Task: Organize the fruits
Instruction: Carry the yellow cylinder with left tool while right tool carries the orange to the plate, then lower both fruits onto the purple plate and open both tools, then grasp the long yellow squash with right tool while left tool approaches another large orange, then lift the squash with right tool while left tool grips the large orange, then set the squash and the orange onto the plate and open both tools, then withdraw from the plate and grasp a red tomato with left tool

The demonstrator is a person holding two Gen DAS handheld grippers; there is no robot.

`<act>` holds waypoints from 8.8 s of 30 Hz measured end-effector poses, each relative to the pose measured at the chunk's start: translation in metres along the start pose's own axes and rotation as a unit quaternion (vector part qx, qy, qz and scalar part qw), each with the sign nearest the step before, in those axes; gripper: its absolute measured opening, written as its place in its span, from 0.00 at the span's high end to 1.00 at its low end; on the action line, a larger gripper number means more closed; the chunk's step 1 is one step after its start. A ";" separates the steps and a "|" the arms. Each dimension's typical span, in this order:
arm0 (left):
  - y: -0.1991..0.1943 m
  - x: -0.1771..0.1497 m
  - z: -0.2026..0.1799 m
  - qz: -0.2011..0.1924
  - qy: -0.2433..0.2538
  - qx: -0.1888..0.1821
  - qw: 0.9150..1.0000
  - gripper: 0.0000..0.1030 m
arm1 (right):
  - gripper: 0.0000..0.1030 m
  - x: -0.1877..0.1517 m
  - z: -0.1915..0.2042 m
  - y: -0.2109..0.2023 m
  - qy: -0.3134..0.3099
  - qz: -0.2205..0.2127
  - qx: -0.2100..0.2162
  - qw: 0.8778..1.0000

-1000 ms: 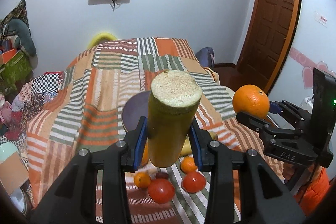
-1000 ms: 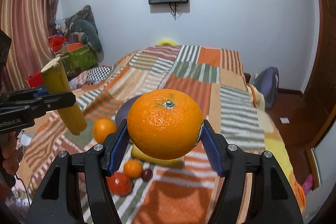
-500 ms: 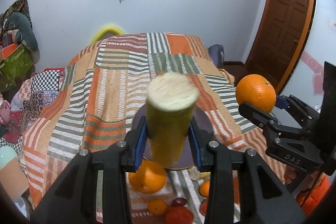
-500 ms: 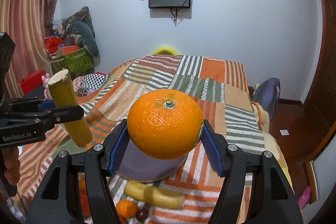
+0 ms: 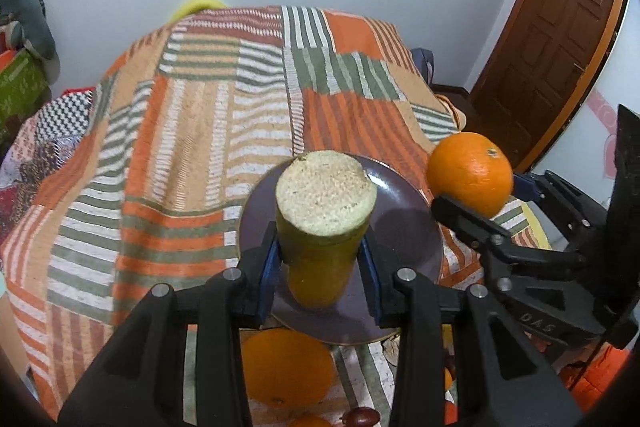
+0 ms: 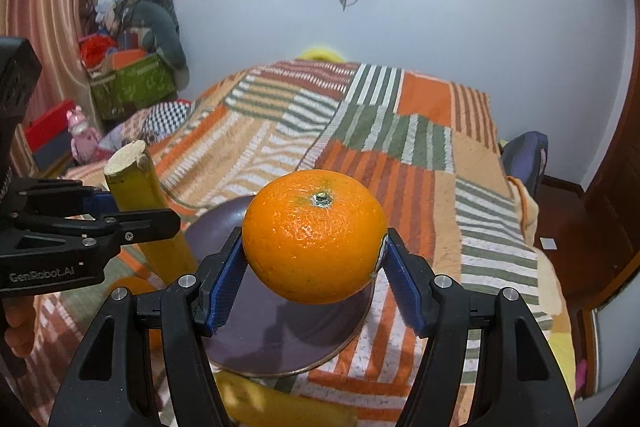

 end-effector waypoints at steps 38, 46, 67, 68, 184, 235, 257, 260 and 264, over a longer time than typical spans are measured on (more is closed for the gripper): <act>0.038 0.014 0.009 0.036 0.010 0.030 0.999 0.46 | 0.27 -0.024 -0.003 0.063 -0.019 0.139 0.022 0.990; 0.005 0.005 0.002 0.033 0.029 0.037 0.998 0.41 | 0.18 -0.004 -0.006 0.025 -0.038 0.089 0.004 0.995; -0.018 -0.071 -0.043 0.055 0.104 0.090 0.989 0.27 | 0.18 -0.087 -0.074 -0.047 -0.003 0.129 -0.060 0.990; -0.014 -0.071 -0.045 0.059 0.116 0.097 0.987 0.24 | 0.18 -0.088 -0.075 -0.046 -0.001 0.130 -0.058 0.990; -0.025 -0.020 0.039 0.018 -0.020 0.002 1.000 0.37 | 0.65 -0.013 0.028 0.026 0.110 0.079 0.076 0.988; -0.122 -0.051 -0.004 -0.006 0.018 0.038 0.999 0.33 | 0.46 -0.007 0.035 -0.093 0.034 0.038 0.060 0.997; -0.109 -0.138 -0.035 0.067 0.003 0.023 0.998 0.30 | 0.41 -0.100 0.061 -0.114 0.027 0.090 0.074 0.993; -0.100 -0.141 -0.038 0.069 0.007 0.023 0.997 0.30 | 0.41 -0.106 0.060 -0.109 0.034 0.099 0.080 0.991; -0.089 -0.143 -0.038 0.076 0.003 0.018 0.997 0.30 | 0.41 -0.110 0.062 -0.100 0.035 0.108 0.085 0.990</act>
Point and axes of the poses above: each gripper's, at about its wrist camera, not at the fingertips, and y roughly the way its jaws point, z to its left, x to its top, the point moved 1 cm from there along y, roughly the way its jaws point, and after that the axes turned 12 degrees about -z, right-handed, at the moved point
